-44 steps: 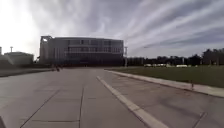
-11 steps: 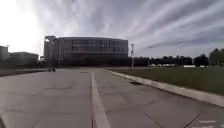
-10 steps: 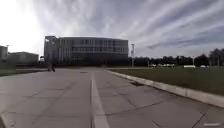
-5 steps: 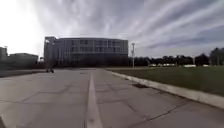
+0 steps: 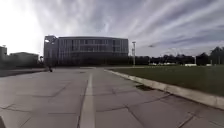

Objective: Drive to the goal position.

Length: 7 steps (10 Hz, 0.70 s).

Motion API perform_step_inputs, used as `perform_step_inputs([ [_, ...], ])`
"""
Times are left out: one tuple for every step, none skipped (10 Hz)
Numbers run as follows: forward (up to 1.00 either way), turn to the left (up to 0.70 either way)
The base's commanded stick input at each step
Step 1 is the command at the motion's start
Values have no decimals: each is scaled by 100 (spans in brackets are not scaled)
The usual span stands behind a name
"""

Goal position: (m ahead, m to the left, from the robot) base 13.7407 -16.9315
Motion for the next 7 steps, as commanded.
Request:
perform_step_inputs([
  [70,8],
  [70,0],
  [70,0],
  [70,0],
  [70,0],
  [70,0],
  [70,0],
])
